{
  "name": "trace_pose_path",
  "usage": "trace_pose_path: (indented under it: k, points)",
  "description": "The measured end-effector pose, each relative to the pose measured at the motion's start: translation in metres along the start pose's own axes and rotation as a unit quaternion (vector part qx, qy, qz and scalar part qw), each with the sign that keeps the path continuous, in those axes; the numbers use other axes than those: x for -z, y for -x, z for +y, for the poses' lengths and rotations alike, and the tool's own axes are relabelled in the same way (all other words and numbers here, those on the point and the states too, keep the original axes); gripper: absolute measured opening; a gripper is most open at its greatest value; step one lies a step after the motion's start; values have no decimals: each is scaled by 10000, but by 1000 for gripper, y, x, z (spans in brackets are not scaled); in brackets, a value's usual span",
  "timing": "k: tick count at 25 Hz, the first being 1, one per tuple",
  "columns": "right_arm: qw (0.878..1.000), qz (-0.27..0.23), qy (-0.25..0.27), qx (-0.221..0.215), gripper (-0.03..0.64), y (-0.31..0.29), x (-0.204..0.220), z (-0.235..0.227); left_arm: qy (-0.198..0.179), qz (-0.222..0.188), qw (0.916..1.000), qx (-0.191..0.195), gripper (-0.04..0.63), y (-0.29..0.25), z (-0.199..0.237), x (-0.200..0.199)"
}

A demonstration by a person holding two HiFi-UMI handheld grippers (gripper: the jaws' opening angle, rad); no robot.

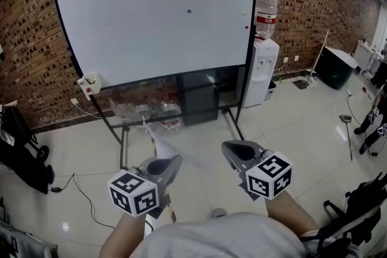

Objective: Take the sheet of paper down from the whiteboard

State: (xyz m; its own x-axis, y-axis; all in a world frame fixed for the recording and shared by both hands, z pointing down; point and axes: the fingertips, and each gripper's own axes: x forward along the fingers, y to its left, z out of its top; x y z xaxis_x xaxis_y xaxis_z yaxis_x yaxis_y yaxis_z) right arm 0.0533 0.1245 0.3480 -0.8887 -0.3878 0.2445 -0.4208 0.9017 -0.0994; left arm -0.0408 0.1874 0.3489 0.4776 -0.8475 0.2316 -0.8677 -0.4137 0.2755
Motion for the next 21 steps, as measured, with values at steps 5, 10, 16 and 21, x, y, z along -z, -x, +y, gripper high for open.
trace_pose_path:
  k: [5, 10, 16, 21]
  points:
    - [10000, -11, -4, 34, 0, -1, 0, 1, -27, -1, 10000, 56, 2, 1, -1, -1]
    - [10000, -19, -10, 88, 0, 1, 1, 3, -60, 4, 9999, 108, 2, 3, -3, 0]
    - [9999, 7, -18, 116, 0, 2, 2, 0, -54, 19, 9999, 141, 2, -1, -2, -1]
    - [9999, 10, -44, 119, 1, 0, 2, -5, -53, 38, 9999, 151, 2, -6, -3, -3]
